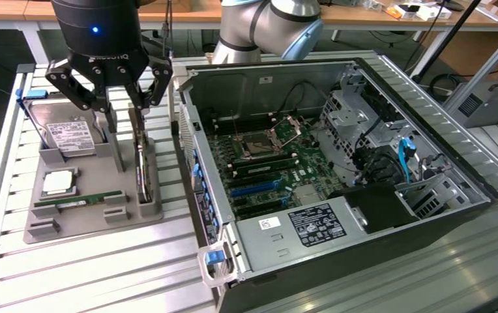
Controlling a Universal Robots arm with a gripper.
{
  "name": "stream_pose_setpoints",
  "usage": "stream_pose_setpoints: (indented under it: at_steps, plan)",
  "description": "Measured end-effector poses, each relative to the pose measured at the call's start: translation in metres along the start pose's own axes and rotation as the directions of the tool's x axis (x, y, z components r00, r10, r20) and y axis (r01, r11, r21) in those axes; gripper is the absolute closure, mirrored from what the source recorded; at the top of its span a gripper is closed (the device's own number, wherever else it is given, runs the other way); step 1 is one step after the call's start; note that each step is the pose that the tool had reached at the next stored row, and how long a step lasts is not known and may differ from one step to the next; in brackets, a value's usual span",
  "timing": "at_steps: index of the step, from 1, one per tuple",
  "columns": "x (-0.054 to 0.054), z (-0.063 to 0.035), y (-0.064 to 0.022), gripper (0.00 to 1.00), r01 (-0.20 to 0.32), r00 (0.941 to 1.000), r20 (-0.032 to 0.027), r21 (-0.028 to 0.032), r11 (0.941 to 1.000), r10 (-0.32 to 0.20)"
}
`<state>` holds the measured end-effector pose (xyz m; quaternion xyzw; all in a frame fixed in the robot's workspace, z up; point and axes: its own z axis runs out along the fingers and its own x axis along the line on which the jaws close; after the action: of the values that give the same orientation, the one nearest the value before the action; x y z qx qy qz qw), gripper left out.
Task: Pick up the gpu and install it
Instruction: 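Pick up the gpu and move the gpu toward the slot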
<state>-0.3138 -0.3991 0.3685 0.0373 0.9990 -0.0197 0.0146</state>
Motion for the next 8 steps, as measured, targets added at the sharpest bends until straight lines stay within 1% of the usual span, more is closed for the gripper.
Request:
stream_pose_setpoints:
  at_steps: [8]
  plan:
    - [0.0001, 0.003, 0.0002, 0.58, 0.0, 1.0, 0.0001, 0.0007, 1.0, 0.0]
